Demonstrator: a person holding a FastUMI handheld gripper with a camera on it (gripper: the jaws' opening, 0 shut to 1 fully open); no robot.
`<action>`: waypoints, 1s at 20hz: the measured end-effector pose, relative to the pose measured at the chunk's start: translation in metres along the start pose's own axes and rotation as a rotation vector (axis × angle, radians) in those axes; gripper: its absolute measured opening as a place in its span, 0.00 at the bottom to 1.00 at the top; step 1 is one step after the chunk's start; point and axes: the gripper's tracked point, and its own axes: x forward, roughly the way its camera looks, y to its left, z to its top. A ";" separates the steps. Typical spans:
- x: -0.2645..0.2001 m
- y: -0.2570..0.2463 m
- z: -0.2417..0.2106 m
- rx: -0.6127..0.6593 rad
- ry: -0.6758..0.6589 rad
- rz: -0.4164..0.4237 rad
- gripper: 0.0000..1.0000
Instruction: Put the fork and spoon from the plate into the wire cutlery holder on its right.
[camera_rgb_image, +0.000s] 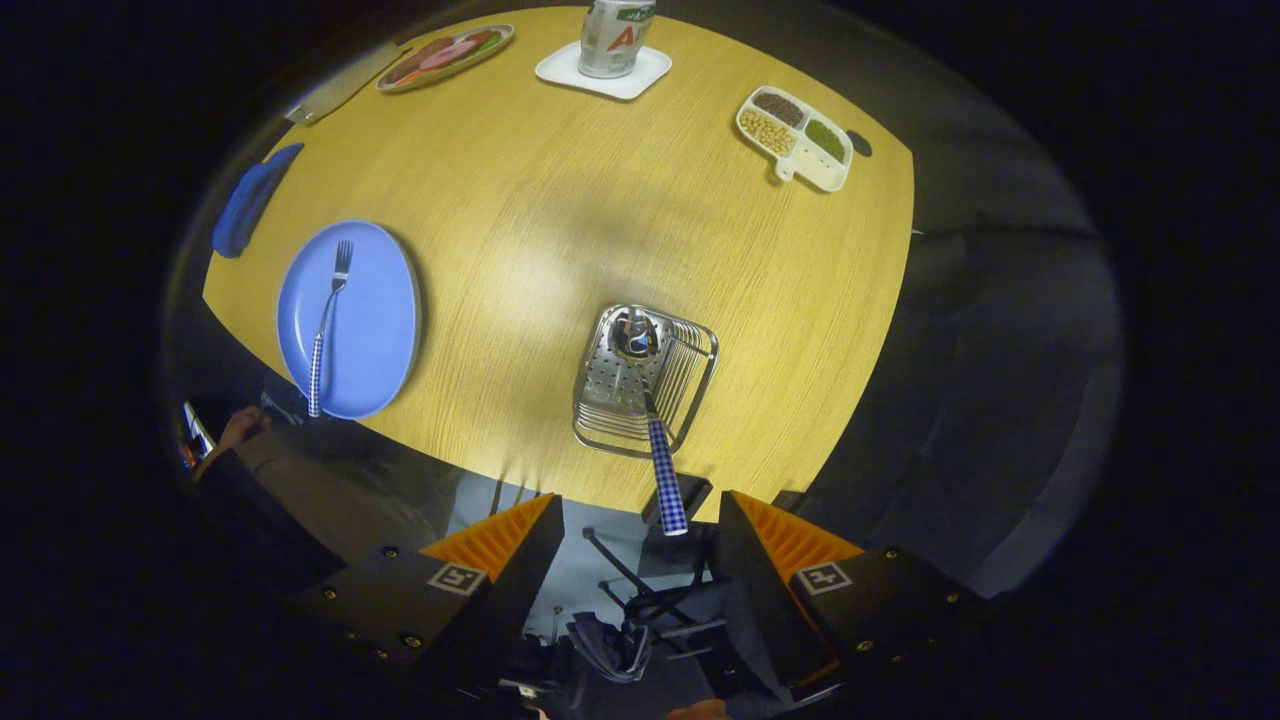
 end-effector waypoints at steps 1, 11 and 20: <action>-0.005 0.008 0.000 0.016 -0.029 0.009 0.96; -0.017 0.095 -0.017 0.058 -0.154 0.102 0.96; -0.003 0.177 -0.007 0.009 -0.141 0.197 0.97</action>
